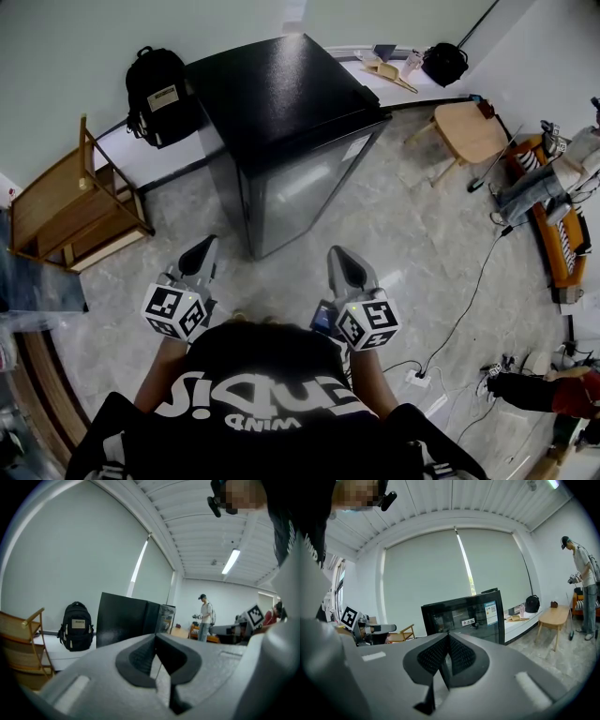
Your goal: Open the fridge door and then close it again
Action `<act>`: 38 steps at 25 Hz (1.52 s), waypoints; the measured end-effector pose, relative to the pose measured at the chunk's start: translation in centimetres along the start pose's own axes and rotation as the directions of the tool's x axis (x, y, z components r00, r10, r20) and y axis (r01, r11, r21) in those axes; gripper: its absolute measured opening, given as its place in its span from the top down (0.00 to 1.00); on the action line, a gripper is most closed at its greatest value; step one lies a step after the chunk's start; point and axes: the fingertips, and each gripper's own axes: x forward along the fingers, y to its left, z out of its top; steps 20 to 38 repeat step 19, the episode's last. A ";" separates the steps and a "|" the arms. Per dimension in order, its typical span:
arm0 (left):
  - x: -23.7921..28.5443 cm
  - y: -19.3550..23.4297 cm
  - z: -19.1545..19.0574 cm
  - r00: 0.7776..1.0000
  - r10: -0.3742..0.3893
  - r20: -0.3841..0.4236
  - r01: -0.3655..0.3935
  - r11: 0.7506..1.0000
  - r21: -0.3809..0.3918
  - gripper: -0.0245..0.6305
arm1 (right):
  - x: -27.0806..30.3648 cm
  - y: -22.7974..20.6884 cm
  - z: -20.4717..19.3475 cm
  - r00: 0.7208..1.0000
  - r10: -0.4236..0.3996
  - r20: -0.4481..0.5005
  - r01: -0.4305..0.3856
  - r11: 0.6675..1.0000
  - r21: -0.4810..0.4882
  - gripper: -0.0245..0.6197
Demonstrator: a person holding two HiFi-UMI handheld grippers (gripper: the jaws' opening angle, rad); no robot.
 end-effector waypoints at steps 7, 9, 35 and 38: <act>-0.5 0.4 0.1 1.000 0.013 -0.005 -0.013 1.000 -0.008 0.96 | -0.2 -0.1 0.2 1.000 -0.001 0.006 0.001 1.000 0.011 0.97; -0.7 0.4 0.0 1.000 0.014 -0.007 -0.014 1.000 -0.011 0.96 | -0.2 -0.1 0.3 1.000 -0.001 0.008 0.001 1.000 0.011 0.97; -1.3 0.2 -0.5 1.000 0.020 -0.019 -0.021 0.999 -0.026 0.96 | -0.7 -0.3 0.3 1.000 -0.004 0.009 0.004 1.000 0.016 0.97; -1.3 0.2 -0.5 1.000 0.020 -0.019 -0.021 0.999 -0.026 0.96 | -0.7 -0.3 0.3 1.000 -0.004 0.009 0.004 1.000 0.016 0.97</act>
